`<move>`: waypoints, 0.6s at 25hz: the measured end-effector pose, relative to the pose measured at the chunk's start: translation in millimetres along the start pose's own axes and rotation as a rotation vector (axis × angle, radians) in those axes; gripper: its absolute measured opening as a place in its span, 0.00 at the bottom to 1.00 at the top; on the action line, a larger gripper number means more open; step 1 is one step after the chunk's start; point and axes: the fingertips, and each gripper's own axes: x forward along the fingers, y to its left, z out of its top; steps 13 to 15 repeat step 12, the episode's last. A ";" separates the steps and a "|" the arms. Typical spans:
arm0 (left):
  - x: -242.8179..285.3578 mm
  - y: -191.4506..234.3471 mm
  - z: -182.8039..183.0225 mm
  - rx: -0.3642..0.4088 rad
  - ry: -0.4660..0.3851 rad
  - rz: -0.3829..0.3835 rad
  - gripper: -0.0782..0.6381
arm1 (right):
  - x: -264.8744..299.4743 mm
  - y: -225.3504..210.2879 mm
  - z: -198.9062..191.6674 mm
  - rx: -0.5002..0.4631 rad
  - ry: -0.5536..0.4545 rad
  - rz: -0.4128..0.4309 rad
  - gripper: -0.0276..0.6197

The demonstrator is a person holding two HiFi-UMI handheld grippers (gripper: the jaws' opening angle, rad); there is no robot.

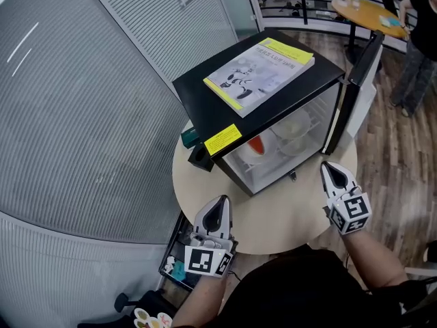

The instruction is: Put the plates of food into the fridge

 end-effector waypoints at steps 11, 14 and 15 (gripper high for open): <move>-5.3 0.8 10.3 0.002 -0.043 -0.050 0.11 | -12.3 21.1 8.5 -0.017 -0.013 -0.028 0.05; -5.5 0.2 10.7 0.004 -0.048 -0.059 0.11 | -13.2 23.7 8.6 -0.019 -0.012 -0.030 0.05; -5.5 0.2 10.7 0.004 -0.048 -0.059 0.11 | -13.2 23.7 8.6 -0.019 -0.012 -0.030 0.05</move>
